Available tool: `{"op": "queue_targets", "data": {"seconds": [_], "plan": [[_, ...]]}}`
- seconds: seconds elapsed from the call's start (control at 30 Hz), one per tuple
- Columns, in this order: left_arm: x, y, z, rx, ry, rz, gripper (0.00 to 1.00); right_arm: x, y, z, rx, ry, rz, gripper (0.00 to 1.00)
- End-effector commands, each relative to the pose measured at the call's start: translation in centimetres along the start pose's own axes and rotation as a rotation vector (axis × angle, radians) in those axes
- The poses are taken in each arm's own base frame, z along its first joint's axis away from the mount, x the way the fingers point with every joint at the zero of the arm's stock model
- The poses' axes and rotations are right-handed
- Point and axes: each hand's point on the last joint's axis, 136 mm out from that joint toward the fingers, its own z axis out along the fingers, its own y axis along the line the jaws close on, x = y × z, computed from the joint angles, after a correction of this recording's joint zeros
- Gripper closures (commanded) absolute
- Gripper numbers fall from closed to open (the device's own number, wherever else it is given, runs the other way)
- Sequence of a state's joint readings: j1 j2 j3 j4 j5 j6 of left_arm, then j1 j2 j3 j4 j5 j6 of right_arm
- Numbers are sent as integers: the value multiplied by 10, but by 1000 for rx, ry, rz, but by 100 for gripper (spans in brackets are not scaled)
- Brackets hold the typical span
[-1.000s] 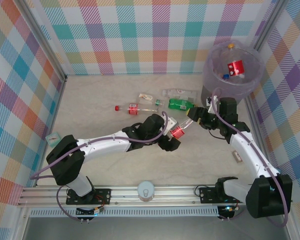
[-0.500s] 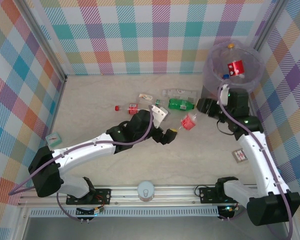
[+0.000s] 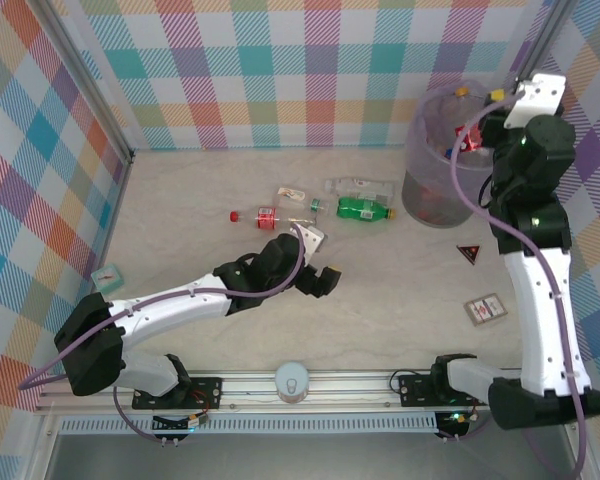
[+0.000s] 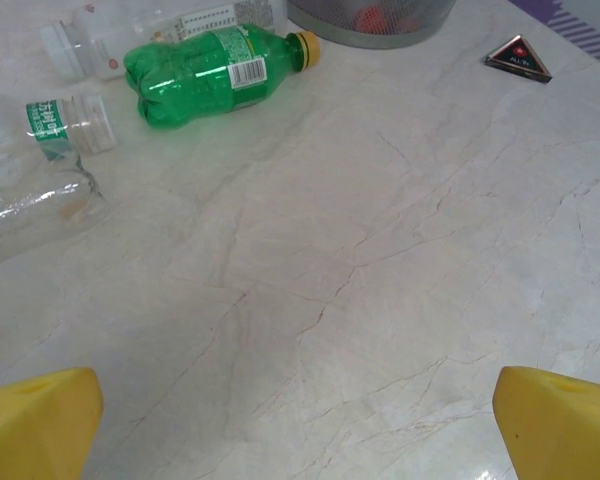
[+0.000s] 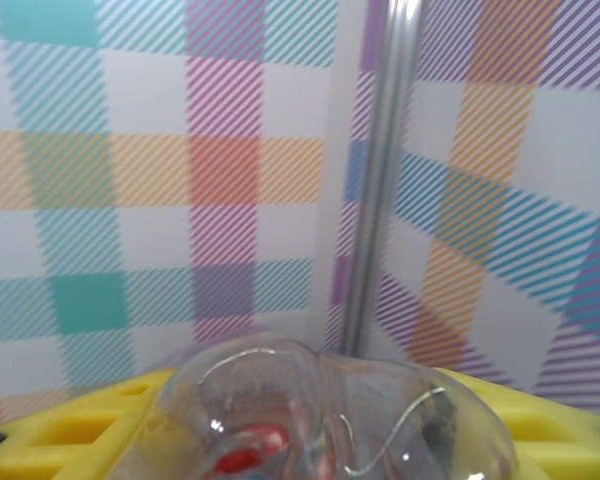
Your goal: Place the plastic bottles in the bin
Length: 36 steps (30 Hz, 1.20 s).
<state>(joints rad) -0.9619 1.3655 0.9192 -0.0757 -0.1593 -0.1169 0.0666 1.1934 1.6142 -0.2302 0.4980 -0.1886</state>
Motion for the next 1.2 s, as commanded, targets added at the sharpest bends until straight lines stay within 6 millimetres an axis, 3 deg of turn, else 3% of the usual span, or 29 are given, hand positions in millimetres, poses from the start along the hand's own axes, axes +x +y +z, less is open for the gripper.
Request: {"op": "queue_targets", "data": {"seconds": [0.0,0.3,0.5,0.73,0.9,1.17], "plan": [[-5,0,-9,0,-39,-20,0,-14,-14,24,97,-31,-103,67],[9,11,-23,-25,-51,-50,0,36,9,85,95,92,-293,63],[13,14,-25,-38,-37,-50,0,88,18,122,66,305,-361,61],[15,16,-26,-49,-30,-45,0,139,36,147,-27,524,-349,59],[17,15,-23,-46,-14,-44,0,171,35,163,-27,645,-346,44],[15,14,-20,-47,-5,-42,0,237,41,172,-61,784,-325,43]]}}
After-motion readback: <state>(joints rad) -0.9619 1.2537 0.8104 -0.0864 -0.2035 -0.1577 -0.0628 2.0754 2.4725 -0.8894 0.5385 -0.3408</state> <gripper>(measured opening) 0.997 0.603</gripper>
